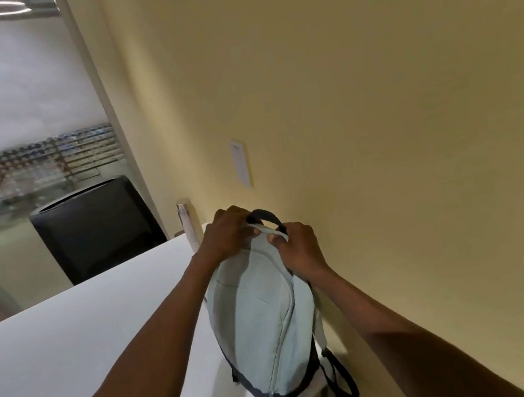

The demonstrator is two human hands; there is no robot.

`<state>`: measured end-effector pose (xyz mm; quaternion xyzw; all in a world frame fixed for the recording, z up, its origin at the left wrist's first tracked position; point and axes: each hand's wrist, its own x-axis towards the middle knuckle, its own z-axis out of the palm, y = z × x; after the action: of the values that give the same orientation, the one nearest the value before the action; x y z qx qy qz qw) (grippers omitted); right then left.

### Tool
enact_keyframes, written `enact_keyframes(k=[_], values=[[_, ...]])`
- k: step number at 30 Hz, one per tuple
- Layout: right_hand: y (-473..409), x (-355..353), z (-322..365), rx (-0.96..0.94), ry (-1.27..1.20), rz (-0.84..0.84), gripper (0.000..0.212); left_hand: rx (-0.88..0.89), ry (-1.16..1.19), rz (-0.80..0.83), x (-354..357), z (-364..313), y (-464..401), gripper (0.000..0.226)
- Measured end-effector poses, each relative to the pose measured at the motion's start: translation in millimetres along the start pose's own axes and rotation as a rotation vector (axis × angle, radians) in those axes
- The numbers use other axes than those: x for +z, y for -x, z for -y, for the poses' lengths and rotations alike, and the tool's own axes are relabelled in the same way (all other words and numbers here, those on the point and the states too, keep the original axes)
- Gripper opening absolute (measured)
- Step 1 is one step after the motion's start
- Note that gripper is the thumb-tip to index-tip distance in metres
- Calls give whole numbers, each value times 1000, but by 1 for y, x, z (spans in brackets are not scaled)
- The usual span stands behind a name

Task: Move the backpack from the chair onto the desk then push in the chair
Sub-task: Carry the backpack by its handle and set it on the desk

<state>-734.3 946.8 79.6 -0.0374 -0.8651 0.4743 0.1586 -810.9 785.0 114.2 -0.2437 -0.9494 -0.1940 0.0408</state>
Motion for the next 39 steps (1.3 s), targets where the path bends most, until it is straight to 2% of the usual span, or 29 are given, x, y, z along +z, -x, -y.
enact_keyframes(k=[2, 6, 9, 14, 17, 20, 22, 24, 28, 31, 39], values=[[-13, 7, -12, 19, 78, -24, 22, -35, 53, -5, 19, 7, -12, 32], [-31, 7, -25, -61, 308, -113, 21, -124, 215, -84, 52, 18, -26, 51], [-35, 7, -31, -182, 528, -161, 20, -220, 266, -15, 73, 25, -25, 63], [-35, 16, -38, -387, 681, -160, 63, -273, 406, 204, 104, 42, -16, 80], [-30, 11, -39, -397, 639, -125, 75, -225, 410, 286, 122, 38, -13, 76], [-32, 6, -43, -557, 764, -131, 62, -170, 452, 266, 133, 30, -11, 72], [-33, 11, -49, -670, 830, -20, 49, -133, 467, 237, 141, 31, -12, 69], [-28, 15, -58, -722, 914, 113, 47, -74, 453, 196, 142, 29, -11, 67], [-16, 4, -68, -625, 996, 204, 47, -61, 445, 150, 131, 28, -6, 63], [-10, 2, -61, -626, 1048, 164, 45, -54, 442, 135, 122, 33, -1, 63], [5, -5, -60, -621, 992, 112, 48, -68, 421, 70, 97, 17, 24, 60]])
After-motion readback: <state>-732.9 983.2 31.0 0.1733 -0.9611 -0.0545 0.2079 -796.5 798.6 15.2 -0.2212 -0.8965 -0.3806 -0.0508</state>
